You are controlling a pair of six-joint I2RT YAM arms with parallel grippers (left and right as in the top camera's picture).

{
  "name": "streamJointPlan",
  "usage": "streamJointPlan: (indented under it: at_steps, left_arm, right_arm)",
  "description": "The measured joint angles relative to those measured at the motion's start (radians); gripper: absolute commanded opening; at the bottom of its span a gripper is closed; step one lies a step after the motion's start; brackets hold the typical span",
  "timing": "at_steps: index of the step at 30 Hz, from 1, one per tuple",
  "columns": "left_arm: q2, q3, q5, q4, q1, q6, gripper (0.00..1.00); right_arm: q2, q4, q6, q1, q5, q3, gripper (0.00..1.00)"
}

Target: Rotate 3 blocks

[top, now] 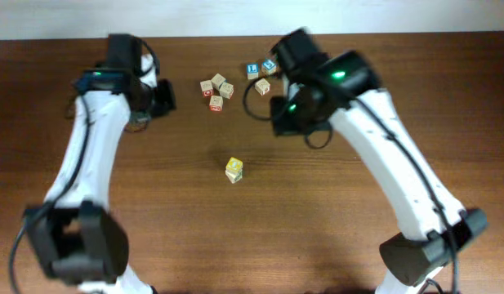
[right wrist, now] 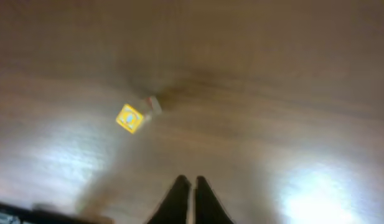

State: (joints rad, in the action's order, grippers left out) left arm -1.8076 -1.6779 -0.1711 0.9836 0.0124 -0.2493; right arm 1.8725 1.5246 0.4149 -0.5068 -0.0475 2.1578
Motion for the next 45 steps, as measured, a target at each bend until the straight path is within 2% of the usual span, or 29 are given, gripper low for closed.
streamJointPlan:
  at_steps: [1,2,4,5,9,17,20,25,30,31,32,37,41,45]
  left_arm:
    - [0.042,-0.012,0.026,0.012,0.000,0.003,0.99]
    - [0.087,-0.020,0.051,0.029,0.000,0.009,0.99]
    - [0.161,-0.026,0.100,0.056,0.000,0.010,0.99]
    - [0.192,-0.028,0.134,0.063,0.000,0.010,0.99]
    - [0.192,-0.029,0.183,0.066,0.000,0.010,0.99]
    - [0.192,-0.029,0.199,0.068,0.000,0.010,0.99]
    - [0.192,-0.029,0.199,0.068,0.000,0.010,0.99]
    - [0.192,-0.029,0.199,0.068,0.000,0.010,0.99]
    - [0.192,-0.029,0.201,0.069,0.000,0.010,0.99]
    - [0.192,-0.029,0.202,0.069,0.000,0.010,0.99]
    - [0.192,-0.029,0.203,0.069,0.000,0.010,0.99]
    - [0.192,-0.029,0.206,0.069,0.000,0.010,0.99]
    - [0.192,-0.029,0.206,0.068,0.000,0.010,0.99]
    - [0.192,-0.029,0.206,0.069,0.000,0.010,0.99]
  right_arm:
    - [-0.006,0.042,-0.006,0.006,0.024,0.066,0.20]
    - [-0.008,0.089,-0.011,0.011,0.051,0.131,0.25]
    - [-0.011,0.166,-0.024,0.022,0.101,0.286,0.67]
    - [-0.024,0.166,-0.050,0.025,0.113,0.369,0.98]
    - [-0.124,0.168,-0.095,0.027,0.116,0.499,0.98]
    - [-0.350,0.168,-0.105,0.027,0.091,0.535,0.98]
    - [-0.350,0.168,-0.116,0.027,0.092,0.535,0.98]
    - [-0.338,0.166,-0.233,0.029,0.135,0.518,0.98]
    - [-0.343,0.074,-0.299,0.205,0.110,0.375,0.98]
    - [-0.354,0.003,-0.343,0.294,0.056,0.294,0.98]
    - [-0.375,-0.072,-0.381,0.323,0.019,0.229,0.98]
    - [-0.596,-0.485,-0.541,0.385,-0.080,-0.211,0.98]
    - [-0.827,-0.855,-0.579,0.455,-0.102,-0.630,0.98]
    - [-1.022,-1.120,-0.593,0.498,-0.117,-1.030,0.98]
